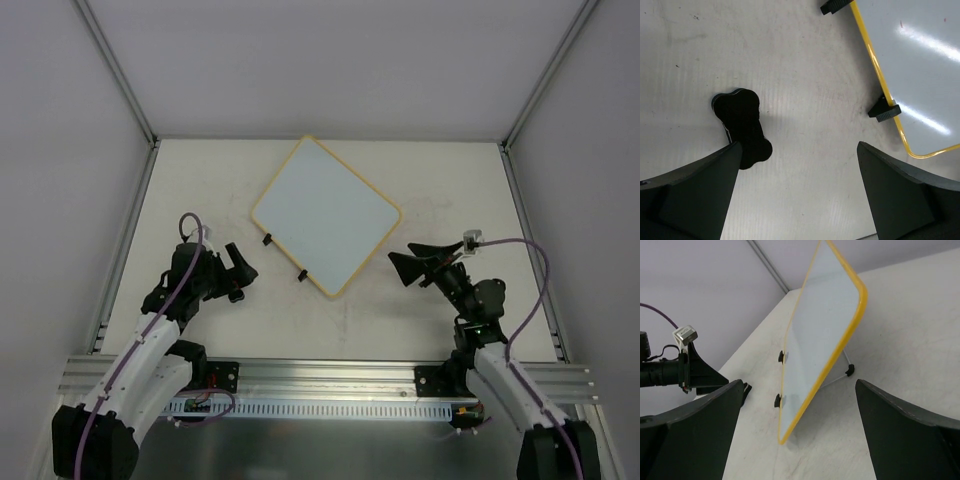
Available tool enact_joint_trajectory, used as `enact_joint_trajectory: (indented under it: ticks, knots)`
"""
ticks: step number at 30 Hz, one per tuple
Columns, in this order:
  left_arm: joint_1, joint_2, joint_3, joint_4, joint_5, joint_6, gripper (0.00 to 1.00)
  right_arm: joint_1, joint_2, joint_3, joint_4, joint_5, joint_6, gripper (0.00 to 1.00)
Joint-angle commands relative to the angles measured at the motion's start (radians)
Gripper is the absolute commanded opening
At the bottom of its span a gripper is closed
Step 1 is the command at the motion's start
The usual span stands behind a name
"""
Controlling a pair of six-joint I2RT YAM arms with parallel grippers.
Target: Erase the whiteboard
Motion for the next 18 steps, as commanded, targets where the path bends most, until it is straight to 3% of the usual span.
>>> enact_joint_trajectory:
  ticks: [1, 4, 7, 13, 18]
  knots:
    - [0.009, -0.052, -0.015, -0.01, 0.037, -0.028, 0.99, -0.003, -0.291, 0.03, -0.477, 0.107, -0.1, 0.99]
    - [0.009, -0.098, -0.018, -0.013, 0.045, -0.027, 0.99, -0.003, -0.55, 0.094, -0.865, 0.193, -0.2, 0.99]
    - [0.009, -0.149, -0.018, -0.011, 0.046, -0.018, 0.99, -0.003, -0.671, 0.12, -1.085, 0.245, -0.248, 0.99]
    - [0.009, -0.291, -0.027, -0.014, 0.027, -0.006, 0.99, -0.005, -0.786, 0.153, -1.247, 0.286, -0.263, 0.99]
    - [0.009, -0.458, -0.007, -0.014, -0.006, 0.025, 0.99, -0.003, -0.774, 0.169, -1.273, 0.346, -0.245, 0.99]
